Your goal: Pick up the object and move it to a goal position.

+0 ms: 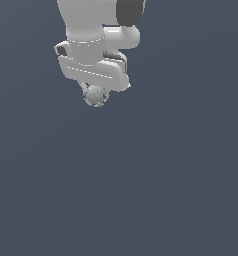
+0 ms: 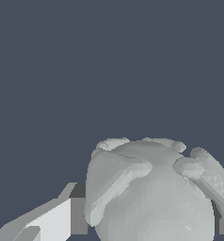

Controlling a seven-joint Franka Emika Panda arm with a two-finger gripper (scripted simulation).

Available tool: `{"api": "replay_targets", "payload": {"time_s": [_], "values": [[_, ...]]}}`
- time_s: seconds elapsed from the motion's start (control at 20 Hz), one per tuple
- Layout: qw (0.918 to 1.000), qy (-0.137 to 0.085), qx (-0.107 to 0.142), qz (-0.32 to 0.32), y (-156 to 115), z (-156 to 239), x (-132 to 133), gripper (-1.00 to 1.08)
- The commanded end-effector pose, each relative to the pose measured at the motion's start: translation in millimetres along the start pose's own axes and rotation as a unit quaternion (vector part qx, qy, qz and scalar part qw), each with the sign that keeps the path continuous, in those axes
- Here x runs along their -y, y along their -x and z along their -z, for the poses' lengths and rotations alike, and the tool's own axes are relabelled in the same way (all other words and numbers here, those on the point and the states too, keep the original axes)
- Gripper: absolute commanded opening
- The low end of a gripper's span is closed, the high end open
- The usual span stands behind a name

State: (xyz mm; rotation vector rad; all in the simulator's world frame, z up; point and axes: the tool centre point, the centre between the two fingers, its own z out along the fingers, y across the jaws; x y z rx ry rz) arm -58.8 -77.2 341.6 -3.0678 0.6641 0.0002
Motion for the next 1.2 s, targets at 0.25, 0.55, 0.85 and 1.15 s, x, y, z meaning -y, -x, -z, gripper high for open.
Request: {"api": "replay_targets", "payload": {"time_s": [0.25, 0.55, 0.85, 1.15], "values": [[1.0000, 0.000, 0.000, 0.000, 4.4, 78.4, -41.4, -1.00], [1.0000, 0.001, 0.000, 0.000, 5.0, 123.0, -64.2, -1.00], [1.0000, 0.001, 0.000, 0.001, 4.5, 148.3, -76.4, -1.00], [1.0000, 0.001, 0.000, 0.001, 3.9, 156.0, -80.3, -1.00]]}}
